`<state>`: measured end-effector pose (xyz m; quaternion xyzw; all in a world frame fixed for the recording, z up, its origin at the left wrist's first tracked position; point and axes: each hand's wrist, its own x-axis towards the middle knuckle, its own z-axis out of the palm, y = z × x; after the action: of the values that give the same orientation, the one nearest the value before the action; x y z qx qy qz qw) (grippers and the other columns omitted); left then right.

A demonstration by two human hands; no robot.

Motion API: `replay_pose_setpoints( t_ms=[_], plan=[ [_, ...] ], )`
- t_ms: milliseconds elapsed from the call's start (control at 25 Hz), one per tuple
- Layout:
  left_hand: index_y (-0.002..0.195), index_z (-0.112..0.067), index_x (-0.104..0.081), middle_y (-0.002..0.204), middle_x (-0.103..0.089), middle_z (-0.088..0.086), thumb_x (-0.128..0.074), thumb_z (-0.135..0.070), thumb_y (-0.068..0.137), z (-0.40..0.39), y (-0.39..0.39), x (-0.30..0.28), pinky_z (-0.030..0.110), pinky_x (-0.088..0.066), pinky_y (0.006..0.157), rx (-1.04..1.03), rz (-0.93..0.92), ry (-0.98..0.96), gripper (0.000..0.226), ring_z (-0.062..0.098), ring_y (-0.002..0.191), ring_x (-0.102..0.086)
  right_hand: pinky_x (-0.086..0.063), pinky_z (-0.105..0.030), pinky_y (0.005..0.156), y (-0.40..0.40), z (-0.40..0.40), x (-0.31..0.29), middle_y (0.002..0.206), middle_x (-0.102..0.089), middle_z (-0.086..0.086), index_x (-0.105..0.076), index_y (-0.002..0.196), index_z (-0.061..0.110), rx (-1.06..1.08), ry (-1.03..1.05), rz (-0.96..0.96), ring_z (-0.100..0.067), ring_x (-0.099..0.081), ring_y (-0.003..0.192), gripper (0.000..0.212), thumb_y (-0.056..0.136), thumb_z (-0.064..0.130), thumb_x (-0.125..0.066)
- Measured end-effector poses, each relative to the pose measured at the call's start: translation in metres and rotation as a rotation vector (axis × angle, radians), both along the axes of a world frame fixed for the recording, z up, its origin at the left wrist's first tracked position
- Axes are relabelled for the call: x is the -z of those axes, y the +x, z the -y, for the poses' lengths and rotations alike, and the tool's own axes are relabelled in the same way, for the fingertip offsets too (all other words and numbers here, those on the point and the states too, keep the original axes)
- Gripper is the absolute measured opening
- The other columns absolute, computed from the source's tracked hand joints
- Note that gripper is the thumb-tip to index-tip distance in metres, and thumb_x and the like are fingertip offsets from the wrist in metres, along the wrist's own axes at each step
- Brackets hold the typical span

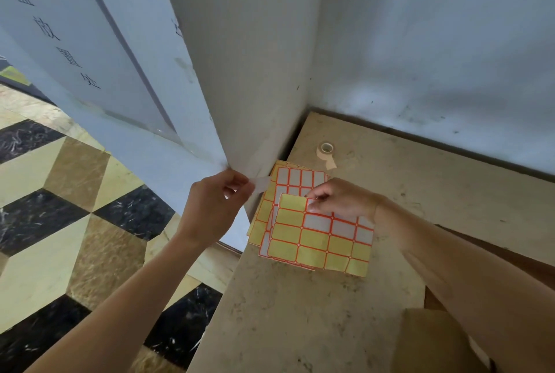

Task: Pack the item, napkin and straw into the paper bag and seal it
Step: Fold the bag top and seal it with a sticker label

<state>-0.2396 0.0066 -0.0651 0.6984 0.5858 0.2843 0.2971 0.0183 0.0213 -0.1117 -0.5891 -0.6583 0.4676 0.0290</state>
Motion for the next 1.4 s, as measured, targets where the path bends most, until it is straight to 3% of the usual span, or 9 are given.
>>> replay_pose_setpoints(
  t_ms=[160, 240, 360, 600, 800, 960, 1160, 1400],
  plan=[
    [0.089, -0.02, -0.071, 0.081, -0.069, -0.012, -0.068, -0.026, 0.088, 0.004, 0.005, 0.003, 0.011, -0.043, 0.064, -0.009, -0.019, -0.02, 0.006, 0.004, 0.077, -0.062, -0.052, -0.038, 0.088, -0.025, -0.008, 0.035, 0.103, -0.071, -0.009, -0.07, 0.104, 0.005, -0.033, 0.11, 0.117, -0.022, -0.065, 0.094, 0.023, 0.093, 0.02, -0.057],
    [0.089, -0.021, -0.07, 0.081, -0.068, -0.015, -0.068, -0.027, 0.088, 0.005, 0.006, 0.005, 0.008, -0.041, 0.062, -0.001, -0.032, -0.02, 0.006, 0.002, 0.076, -0.062, -0.052, -0.04, 0.084, -0.031, -0.004, 0.05, 0.103, -0.07, -0.007, -0.069, 0.103, 0.008, -0.024, 0.193, 0.214, -0.023, -0.063, 0.093, 0.022, 0.094, 0.021, -0.054],
    [0.088, -0.024, -0.069, 0.079, -0.064, -0.021, -0.068, -0.028, 0.087, 0.006, 0.006, 0.004, 0.008, -0.042, 0.061, 0.021, -0.045, 0.002, 0.003, 0.0, 0.074, -0.061, -0.05, -0.044, 0.089, -0.024, 0.003, 0.055, 0.116, -0.061, -0.003, -0.062, 0.116, 0.019, -0.016, 0.33, 0.368, -0.024, -0.056, 0.107, 0.027, 0.094, 0.03, -0.053],
    [0.08, -0.038, -0.06, 0.077, -0.062, -0.028, -0.067, -0.03, 0.087, 0.015, 0.024, -0.011, 0.011, -0.042, 0.059, 0.092, -0.017, 0.032, 0.013, -0.01, 0.078, -0.058, -0.052, -0.038, 0.087, 0.04, 0.018, -0.028, 0.115, -0.068, 0.001, -0.068, 0.112, 0.022, 0.021, 0.373, 0.381, -0.018, -0.063, 0.1, 0.026, 0.093, 0.031, -0.054],
    [0.083, -0.03, -0.066, 0.077, -0.065, -0.021, -0.066, -0.033, 0.087, 0.042, 0.078, -0.038, 0.003, -0.04, 0.053, 0.255, 0.026, 0.085, 0.005, -0.011, 0.071, -0.061, -0.047, -0.028, 0.09, 0.098, 0.125, -0.097, 0.117, -0.068, 0.01, -0.067, 0.119, 0.026, 0.072, 0.479, 0.399, -0.006, -0.061, 0.102, 0.028, 0.095, 0.033, -0.055],
    [0.08, -0.033, -0.068, 0.071, -0.064, -0.026, -0.067, -0.041, 0.084, 0.073, 0.131, -0.063, 0.005, -0.037, 0.056, 0.389, 0.048, 0.149, 0.009, -0.01, 0.07, -0.06, -0.048, -0.02, 0.083, 0.13, 0.224, -0.122, 0.111, -0.07, 0.009, -0.068, 0.116, 0.026, 0.213, 0.58, 0.455, -0.002, -0.06, 0.089, 0.027, 0.095, 0.036, -0.054],
    [0.083, -0.029, -0.071, 0.073, -0.067, -0.021, -0.068, -0.037, 0.085, 0.122, 0.192, -0.076, 0.015, -0.045, 0.06, 0.621, 0.001, 0.2, 0.009, -0.003, 0.064, -0.061, -0.052, -0.027, 0.077, 0.138, 0.324, -0.122, 0.105, -0.068, 0.011, -0.071, 0.11, 0.028, 0.375, 0.709, 0.435, -0.005, -0.059, 0.093, 0.035, 0.094, 0.044, -0.044],
    [0.09, -0.026, -0.071, 0.079, -0.065, -0.016, -0.066, -0.031, 0.088, 0.17, 0.237, -0.078, 0.016, -0.044, 0.059, 0.807, -0.137, 0.342, 0.008, 0.001, 0.066, -0.06, -0.052, -0.027, 0.071, 0.147, 0.38, -0.103, 0.104, -0.071, 0.007, -0.071, 0.11, 0.023, 0.333, 0.759, 0.536, -0.012, -0.062, 0.089, 0.035, 0.089, 0.045, -0.054]
  ],
)
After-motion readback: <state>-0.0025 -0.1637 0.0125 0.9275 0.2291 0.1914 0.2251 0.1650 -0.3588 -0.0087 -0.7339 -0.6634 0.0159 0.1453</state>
